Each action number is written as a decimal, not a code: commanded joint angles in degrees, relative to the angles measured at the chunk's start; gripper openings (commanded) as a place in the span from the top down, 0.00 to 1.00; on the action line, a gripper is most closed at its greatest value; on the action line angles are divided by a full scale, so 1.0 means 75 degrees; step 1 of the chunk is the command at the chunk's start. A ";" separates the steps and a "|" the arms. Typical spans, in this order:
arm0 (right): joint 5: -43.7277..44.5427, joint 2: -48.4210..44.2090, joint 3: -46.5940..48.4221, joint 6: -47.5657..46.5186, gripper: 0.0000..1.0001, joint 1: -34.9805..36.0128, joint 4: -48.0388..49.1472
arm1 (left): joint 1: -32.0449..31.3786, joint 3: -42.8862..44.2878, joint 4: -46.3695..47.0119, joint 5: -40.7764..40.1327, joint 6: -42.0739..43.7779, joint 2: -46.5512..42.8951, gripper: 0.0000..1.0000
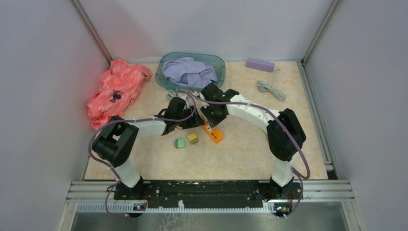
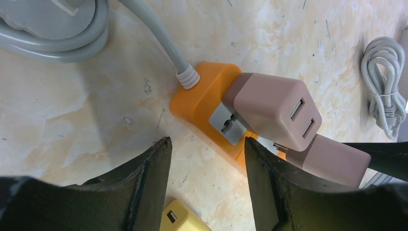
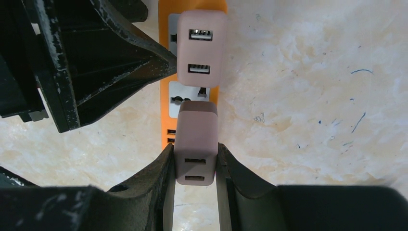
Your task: Insert the plug
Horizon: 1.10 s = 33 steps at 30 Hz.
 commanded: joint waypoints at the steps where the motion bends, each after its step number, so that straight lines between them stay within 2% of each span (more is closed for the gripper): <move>1: 0.0176 0.0112 0.0380 0.0096 1.00 -0.0039 0.0169 | -0.0007 0.0000 0.0069 0.0076 -0.0142 0.0231 0.37; 11: 0.0271 0.0362 0.0388 0.0282 1.00 -0.0034 0.0200 | -0.0007 -0.0283 0.0300 0.0002 -0.0312 0.0232 0.42; 33: 0.0325 0.1257 0.0492 0.0638 1.00 -0.0033 0.0390 | -0.0025 -0.1066 0.1268 0.0123 -0.0700 0.0090 0.45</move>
